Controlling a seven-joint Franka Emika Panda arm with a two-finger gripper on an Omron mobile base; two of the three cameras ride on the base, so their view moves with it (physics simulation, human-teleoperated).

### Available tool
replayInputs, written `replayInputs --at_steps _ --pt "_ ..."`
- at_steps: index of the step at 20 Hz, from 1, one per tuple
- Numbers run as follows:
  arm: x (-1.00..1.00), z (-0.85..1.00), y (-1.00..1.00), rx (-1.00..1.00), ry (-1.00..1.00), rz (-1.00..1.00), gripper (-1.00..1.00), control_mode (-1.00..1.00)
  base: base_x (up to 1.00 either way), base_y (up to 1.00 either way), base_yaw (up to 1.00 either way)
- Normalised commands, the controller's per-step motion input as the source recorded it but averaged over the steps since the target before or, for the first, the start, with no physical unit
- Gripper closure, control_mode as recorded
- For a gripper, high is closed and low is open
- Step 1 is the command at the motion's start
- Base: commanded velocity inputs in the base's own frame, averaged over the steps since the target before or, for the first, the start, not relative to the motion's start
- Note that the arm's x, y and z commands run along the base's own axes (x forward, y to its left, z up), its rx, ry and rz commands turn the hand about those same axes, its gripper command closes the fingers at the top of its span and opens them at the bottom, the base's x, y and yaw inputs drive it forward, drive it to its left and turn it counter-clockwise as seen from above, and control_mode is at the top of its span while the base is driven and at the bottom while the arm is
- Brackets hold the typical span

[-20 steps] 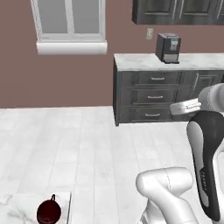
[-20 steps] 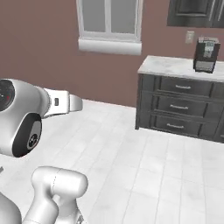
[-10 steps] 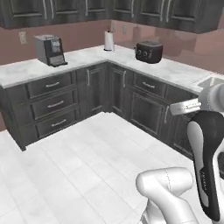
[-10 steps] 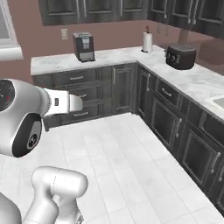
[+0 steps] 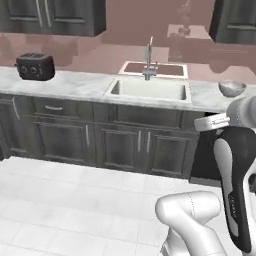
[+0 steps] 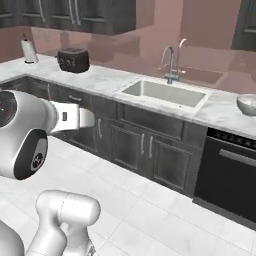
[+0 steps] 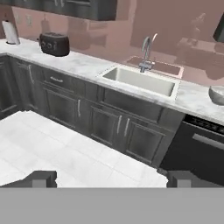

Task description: Clear the mugs and bowl far away from the sink.

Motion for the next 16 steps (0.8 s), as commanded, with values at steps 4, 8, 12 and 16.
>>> replayInputs --at_steps 4,8,12,16 --pt "0.00 0.00 0.00 0.00 0.00 0.00 -1.00 1.00 0.16 0.01 -0.95" --pt "0.00 0.00 0.00 0.00 0.00 0.00 -1.00 1.00 0.00 -0.03 -0.97" --pt "0.00 0.00 0.00 0.00 0.00 0.00 -1.00 1.00 0.39 0.27 -0.83" --pt "0.00 0.00 0.00 0.00 0.00 0.00 -1.00 1.00 0.97 0.76 -0.32"
